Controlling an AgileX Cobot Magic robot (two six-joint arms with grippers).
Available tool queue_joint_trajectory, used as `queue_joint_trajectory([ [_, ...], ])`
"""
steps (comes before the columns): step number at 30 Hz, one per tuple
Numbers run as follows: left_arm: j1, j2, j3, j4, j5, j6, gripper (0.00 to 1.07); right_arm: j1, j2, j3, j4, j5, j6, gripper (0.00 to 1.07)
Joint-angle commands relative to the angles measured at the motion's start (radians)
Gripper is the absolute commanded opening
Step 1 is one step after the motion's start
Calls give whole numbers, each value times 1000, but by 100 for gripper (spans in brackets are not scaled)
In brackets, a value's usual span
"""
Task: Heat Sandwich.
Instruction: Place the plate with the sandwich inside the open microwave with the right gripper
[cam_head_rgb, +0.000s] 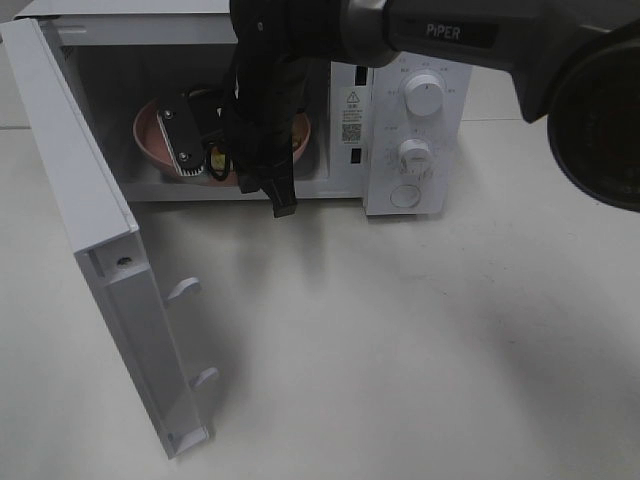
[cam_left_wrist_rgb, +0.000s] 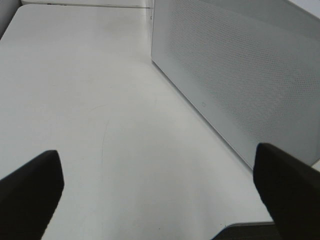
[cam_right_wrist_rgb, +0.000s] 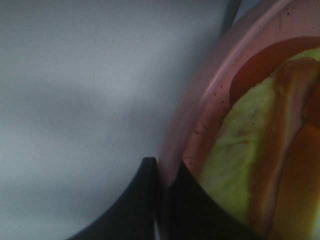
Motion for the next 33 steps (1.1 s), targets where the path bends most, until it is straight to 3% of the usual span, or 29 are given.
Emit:
queue_joint_trajectory([
  [1,5,-18,1,-4,-11,-3,98,-8,20,-44,-14,-15,14,0],
  [12,5,-18,1,-4,-11,-3,98,-20,82,-139,-43,-26,32,0],
  [22,5,-18,1,-4,-11,-3,98,-31,112,-153,-41,-61,50,1],
  [27,5,-18,1,-4,-11,-3,98,-31,120,-159,-41,-65,50,4],
  [32,5,-18,1,-4,-11,-3,98,-31,120,-159,-44,-72,53,12],
  [33,5,-18,1,-4,-11,-3,98,-31,120,-159,-44,-72,53,18],
])
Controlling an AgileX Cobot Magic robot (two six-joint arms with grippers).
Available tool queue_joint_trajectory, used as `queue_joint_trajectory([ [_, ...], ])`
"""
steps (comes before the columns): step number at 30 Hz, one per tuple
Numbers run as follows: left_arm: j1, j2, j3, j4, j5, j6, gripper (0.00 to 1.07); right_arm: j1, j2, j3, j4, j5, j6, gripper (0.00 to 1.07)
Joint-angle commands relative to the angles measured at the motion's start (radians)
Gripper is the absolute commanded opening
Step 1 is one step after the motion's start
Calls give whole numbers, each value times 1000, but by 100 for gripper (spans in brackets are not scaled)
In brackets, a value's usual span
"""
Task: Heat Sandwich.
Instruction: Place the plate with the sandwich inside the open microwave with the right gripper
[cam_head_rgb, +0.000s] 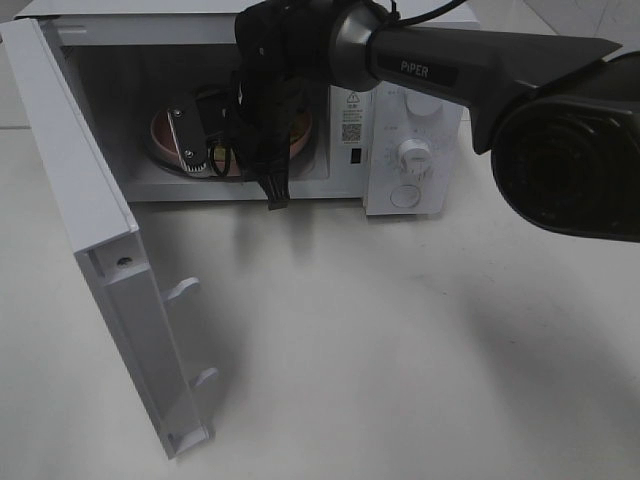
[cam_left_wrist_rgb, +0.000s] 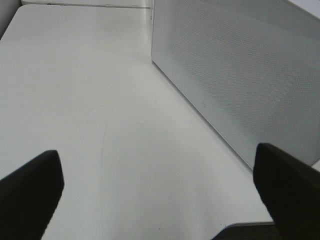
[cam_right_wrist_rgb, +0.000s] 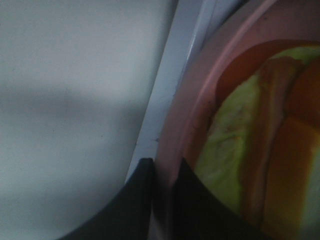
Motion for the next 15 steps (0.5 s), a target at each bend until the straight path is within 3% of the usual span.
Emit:
queue_joint_trajectory([
  [1,5,-18,1,-4,-11,-3,98,1,-8,-8,1,-13,5,22],
  [3,5,-18,1,-4,-11,-3,98,1,-8,-8,2,-13,7,35],
  [5,5,-18,1,-4,-11,-3,98,1,-8,-8,2,-13,7,39],
  [7,5,-18,1,-4,-11,-3,98,1,-8,-8,2,-26,30,51],
  [11,5,-18,1,-4,-11,-3,98,1,-8,-8,-9,-41,56,62],
  [15,5,-18,1,-4,-11,-3,98,1,-8,-7,-7,-52,75,67],
])
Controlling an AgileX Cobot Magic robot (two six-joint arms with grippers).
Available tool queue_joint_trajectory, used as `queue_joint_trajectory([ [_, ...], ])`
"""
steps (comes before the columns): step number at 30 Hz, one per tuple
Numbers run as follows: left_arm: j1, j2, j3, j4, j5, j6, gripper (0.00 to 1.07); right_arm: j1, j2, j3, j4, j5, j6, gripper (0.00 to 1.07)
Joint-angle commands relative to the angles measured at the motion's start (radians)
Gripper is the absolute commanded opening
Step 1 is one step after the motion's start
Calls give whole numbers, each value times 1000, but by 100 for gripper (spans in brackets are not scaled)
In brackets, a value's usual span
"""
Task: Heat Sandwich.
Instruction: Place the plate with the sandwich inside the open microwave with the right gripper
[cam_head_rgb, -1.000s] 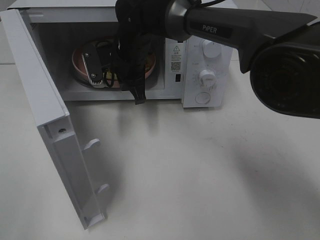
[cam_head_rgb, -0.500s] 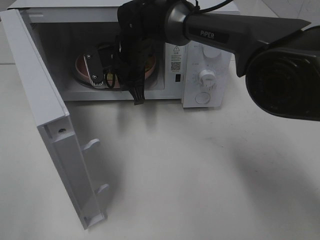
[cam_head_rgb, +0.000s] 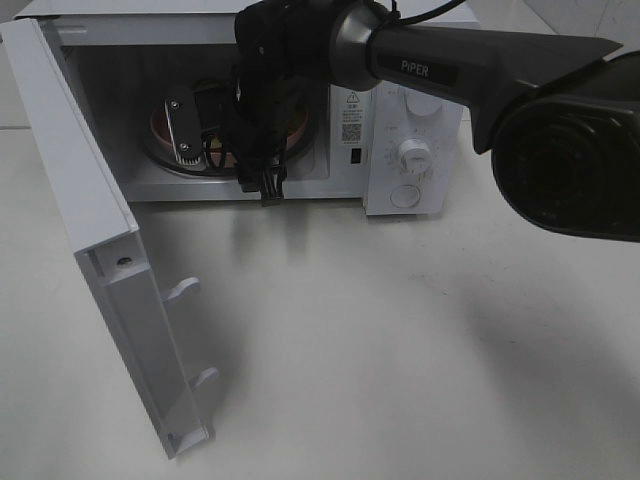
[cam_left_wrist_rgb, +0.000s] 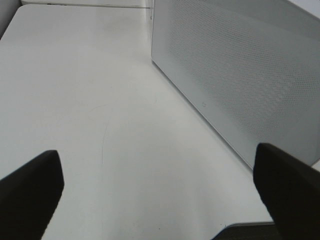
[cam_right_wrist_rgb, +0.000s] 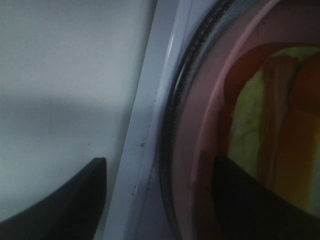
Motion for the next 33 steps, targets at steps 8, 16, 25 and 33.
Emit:
queue_joint_trajectory([
  [8,5,-18,1,-4,-11,-3,98,1,-8,-8,-3,-26,42,70],
  [16,5,-18,1,-4,-11,-3,98,1,-10,-8,-2,-25,65,70],
  [25,5,-18,1,-4,-11,-3,98,1,-30,-7,-21,-24,82,70],
  [33,5,-18,1,-4,-11,-3,98,3,-41,-6,-21,-27,103,70],
])
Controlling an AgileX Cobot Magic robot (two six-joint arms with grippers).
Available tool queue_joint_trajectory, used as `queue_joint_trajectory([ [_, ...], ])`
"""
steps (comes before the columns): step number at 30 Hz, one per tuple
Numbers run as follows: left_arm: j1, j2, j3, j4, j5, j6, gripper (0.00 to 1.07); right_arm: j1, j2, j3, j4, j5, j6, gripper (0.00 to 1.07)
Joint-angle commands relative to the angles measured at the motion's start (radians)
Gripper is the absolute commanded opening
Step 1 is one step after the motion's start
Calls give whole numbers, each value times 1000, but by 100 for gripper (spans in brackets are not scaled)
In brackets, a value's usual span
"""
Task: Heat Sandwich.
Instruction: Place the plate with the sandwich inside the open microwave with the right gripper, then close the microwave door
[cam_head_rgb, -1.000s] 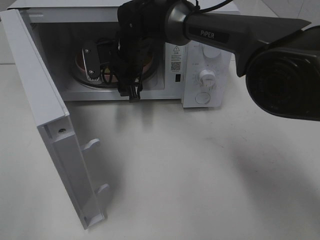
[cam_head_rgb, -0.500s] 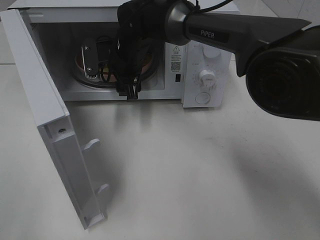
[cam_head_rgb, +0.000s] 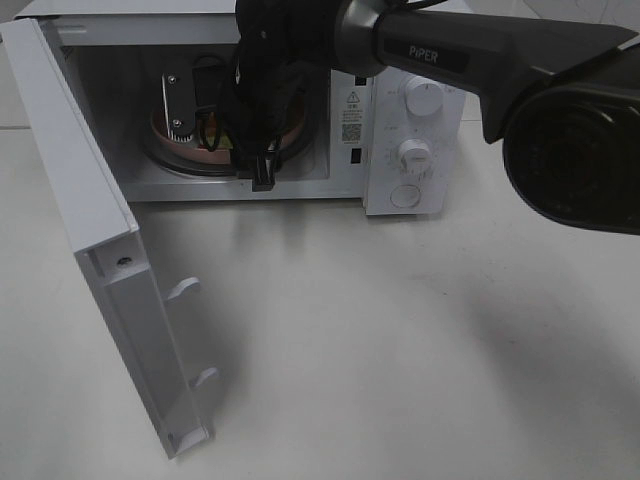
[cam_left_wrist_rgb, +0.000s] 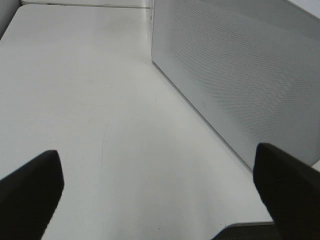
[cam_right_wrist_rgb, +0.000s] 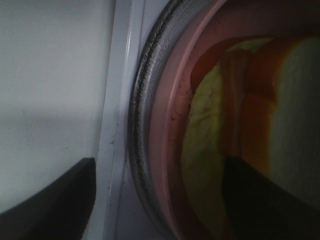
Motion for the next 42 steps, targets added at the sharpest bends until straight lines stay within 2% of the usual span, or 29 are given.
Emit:
queue_joint_trajectory([
  [1,5,-18,1,-4,-11,-3,98,3,-18,-1,-3,-6,20,70],
  [4,5,-18,1,-4,-11,-3,98,3,-51,85,-4,-87,20,70],
  [5,5,-18,1,-4,-11,-3,98,3,-51,85,-4,-87,20,70],
  [7,5,-18,1,-4,-11,-3,98,3,-87,162,-21,-152,20,70],
  [15,5,-18,1,-4,-11,-3,98,3,-145,280,-25,-233,21,70],
  [24,5,-18,1,-4,-11,-3,98,3,-229,460,-26,-397,22,70],
  [25,5,-18,1,-4,-11,-3,98,3,-257,525,-26,-465,22,70],
  [28,5,-18,1,-4,-11,-3,98,3,-285,586,-28,-529,22,70],
  [29,5,-18,1,-4,-11,-3,98,3,-313,650,-28,-586,22,70],
  [32,5,-18,1,-4,-11,-3,98,3,-370,749,-28,-657,24,70],
  [37,5,-18,1,-4,-11,-3,98,3,-409,821,-28,-677,24,70],
  [42,5,-18,1,-4,-11,-3,98,3,-502,956,-25,-700,30,70],
])
